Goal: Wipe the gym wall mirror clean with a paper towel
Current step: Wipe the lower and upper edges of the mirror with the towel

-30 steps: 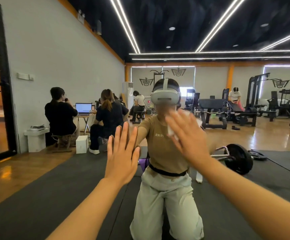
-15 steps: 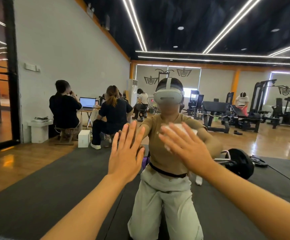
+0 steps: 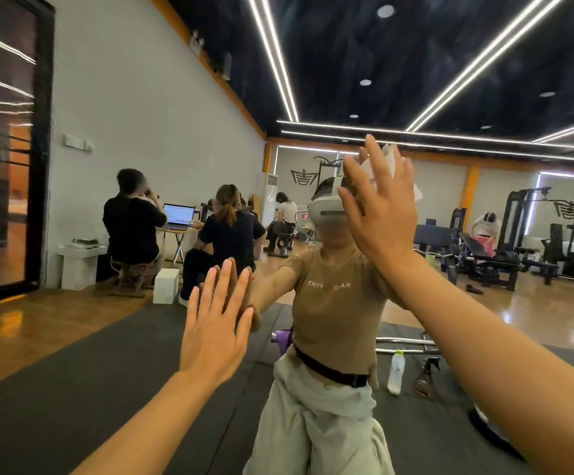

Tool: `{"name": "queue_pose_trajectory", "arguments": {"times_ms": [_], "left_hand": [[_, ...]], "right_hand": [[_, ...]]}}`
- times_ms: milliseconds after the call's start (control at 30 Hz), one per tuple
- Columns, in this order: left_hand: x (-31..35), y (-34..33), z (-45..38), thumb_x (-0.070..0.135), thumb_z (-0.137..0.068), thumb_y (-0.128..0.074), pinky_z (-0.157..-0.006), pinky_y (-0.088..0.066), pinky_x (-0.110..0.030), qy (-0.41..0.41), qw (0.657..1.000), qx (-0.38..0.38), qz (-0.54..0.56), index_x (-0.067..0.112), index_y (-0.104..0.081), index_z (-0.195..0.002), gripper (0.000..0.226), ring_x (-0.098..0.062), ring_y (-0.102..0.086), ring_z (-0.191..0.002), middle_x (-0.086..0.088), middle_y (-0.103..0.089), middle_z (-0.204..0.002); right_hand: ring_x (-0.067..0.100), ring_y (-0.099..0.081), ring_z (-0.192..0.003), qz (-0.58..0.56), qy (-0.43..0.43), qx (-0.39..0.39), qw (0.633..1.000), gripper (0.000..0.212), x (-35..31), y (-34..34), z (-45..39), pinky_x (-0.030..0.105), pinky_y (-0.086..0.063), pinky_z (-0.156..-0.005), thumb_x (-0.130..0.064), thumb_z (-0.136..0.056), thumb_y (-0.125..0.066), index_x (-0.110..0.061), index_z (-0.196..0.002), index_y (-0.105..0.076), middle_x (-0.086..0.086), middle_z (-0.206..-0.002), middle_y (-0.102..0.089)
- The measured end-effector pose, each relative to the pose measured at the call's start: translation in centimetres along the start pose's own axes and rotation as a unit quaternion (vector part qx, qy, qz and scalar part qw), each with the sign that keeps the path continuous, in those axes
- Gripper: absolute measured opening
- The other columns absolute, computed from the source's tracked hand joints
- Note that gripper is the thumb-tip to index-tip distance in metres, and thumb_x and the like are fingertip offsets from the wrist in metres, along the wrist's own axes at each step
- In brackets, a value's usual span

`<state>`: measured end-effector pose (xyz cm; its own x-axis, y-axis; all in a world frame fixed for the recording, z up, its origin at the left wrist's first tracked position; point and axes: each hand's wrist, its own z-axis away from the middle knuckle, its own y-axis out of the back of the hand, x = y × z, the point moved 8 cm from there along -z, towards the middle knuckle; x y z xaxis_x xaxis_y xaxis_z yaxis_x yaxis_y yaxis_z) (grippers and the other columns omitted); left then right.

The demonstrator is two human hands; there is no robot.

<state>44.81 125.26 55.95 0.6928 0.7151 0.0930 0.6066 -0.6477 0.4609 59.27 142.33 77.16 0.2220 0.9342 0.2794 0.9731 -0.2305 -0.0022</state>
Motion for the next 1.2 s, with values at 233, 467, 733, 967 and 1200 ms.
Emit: {"name": "queue_pose_trajectory", "arguments": {"times_ms": [233,467,733,967,1200], "left_hand": [[-0.7,-0.3,0.4,0.041,-0.104,-0.023,-0.123,-0.004,-0.045,0.016,0.999,0.013,0.029,0.024,-0.004,-0.161,0.063,-0.023,0.001,-0.155,-0.002,0.003,-0.169],[-1.4,-0.6,0.6,0.042,-0.104,-0.024,-0.123,-0.004,-0.042,-0.025,0.999,0.009,-0.029,0.019,-0.008,-0.161,0.063,-0.024,-0.001,-0.155,-0.006,0.0,-0.169],[-1.5,-0.6,0.8,0.04,-0.104,-0.027,-0.121,-0.015,-0.045,-0.036,0.999,0.015,-0.027,0.016,-0.015,-0.161,0.062,-0.025,-0.008,-0.155,-0.007,-0.005,-0.169],[-1.6,-0.5,0.8,0.042,-0.104,-0.029,-0.119,-0.019,-0.044,-0.039,0.998,0.005,-0.042,0.015,-0.02,-0.16,0.062,-0.026,-0.012,-0.154,-0.008,-0.008,-0.168],[-2.5,-0.1,1.0,0.046,-0.103,-0.029,-0.121,-0.012,-0.041,-0.024,0.999,-0.003,-0.021,0.017,-0.015,-0.161,0.067,-0.022,-0.005,-0.155,-0.006,-0.006,-0.169]], "right_hand": [[0.038,-0.027,-0.146,-0.08,0.142,-0.102,0.981,0.075,-8.2,-2.7,9.6,0.05,-0.033,-0.115,0.008,-0.085,-0.04,-0.019,-0.154,-0.026,0.008,-0.16,-0.026],[0.032,-0.033,-0.146,-0.068,0.336,-0.209,0.916,0.054,-13.3,-3.3,18.6,0.048,-0.021,-0.121,-0.039,-0.101,-0.05,-0.021,-0.151,-0.039,0.003,-0.16,-0.032],[0.03,-0.027,-0.148,-0.04,0.372,-0.179,0.91,0.057,-11.8,-4.4,10.8,0.047,-0.019,-0.122,-0.017,-0.091,-0.06,-0.018,-0.146,-0.048,0.011,-0.159,-0.035],[0.038,-0.027,-0.147,0.031,0.15,-0.084,0.985,0.052,-8.2,-5.0,-5.9,0.053,-0.018,-0.122,-0.022,-0.103,-0.046,-0.016,-0.153,-0.032,0.016,-0.159,-0.032],[0.038,-0.027,-0.147,-0.037,0.08,-0.108,0.99,0.061,-8.9,-5.8,-6.4,0.052,-0.021,-0.121,-0.038,-0.1,-0.049,-0.012,-0.152,-0.034,0.016,-0.16,-0.029]]}}
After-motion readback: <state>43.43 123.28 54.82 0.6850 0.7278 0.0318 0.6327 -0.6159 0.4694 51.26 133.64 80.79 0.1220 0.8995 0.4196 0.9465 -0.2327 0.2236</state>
